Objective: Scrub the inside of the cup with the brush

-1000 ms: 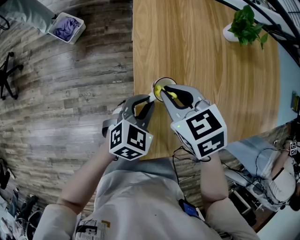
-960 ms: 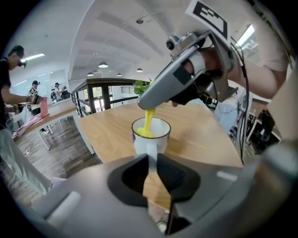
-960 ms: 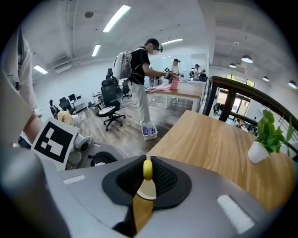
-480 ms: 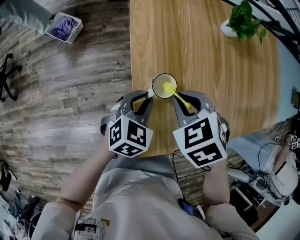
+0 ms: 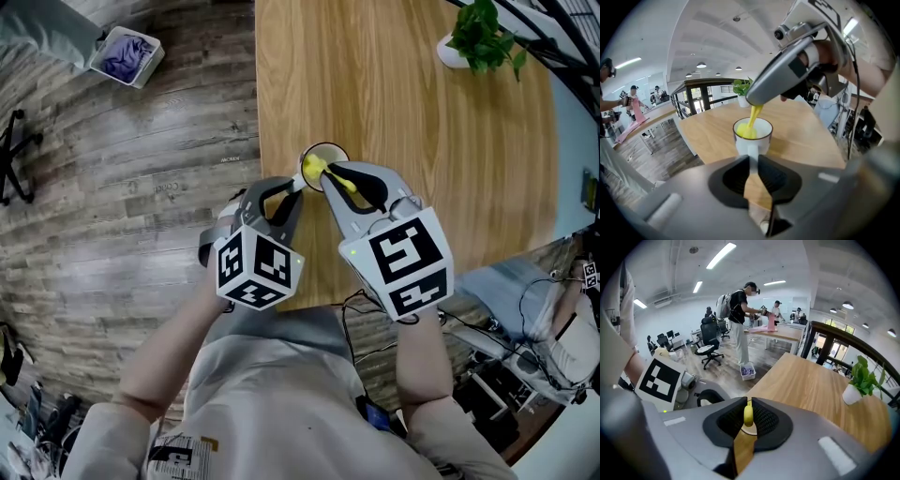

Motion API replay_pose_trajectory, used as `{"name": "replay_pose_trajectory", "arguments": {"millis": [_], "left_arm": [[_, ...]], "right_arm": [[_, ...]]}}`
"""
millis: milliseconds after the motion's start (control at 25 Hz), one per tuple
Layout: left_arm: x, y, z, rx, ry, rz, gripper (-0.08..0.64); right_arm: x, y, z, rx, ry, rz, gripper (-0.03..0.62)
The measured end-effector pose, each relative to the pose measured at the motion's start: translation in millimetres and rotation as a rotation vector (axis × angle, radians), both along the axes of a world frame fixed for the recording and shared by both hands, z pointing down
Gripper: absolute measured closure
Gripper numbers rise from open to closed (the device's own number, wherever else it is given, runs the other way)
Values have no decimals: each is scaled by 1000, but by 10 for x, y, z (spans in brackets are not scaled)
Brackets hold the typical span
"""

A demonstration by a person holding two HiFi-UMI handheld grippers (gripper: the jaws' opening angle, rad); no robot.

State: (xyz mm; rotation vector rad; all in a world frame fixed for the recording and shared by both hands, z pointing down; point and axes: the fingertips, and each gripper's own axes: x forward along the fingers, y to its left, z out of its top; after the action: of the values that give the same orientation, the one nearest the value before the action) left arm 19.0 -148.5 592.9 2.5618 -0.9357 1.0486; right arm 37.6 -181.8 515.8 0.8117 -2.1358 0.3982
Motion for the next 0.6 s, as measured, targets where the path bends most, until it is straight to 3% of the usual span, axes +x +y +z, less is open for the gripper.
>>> {"name": "replay_pose_trajectory", "arguments": {"millis": [160,280,520,600], "left_arm": [[-29,-10,17,-11,-12,-4,508],[-9,-25,5,-24,-11,-10,508],[-14,28,23,-73,-43,-5,508],[-26,53,23,-82,-53,-6,508]], "right_arm": [[126,-124,-37,88,10,77,560],[304,-77,-121,102,29,122,560],[495,304,-92,-54,98,111,560],[412,411,-77,-93,76,89,558]]}}
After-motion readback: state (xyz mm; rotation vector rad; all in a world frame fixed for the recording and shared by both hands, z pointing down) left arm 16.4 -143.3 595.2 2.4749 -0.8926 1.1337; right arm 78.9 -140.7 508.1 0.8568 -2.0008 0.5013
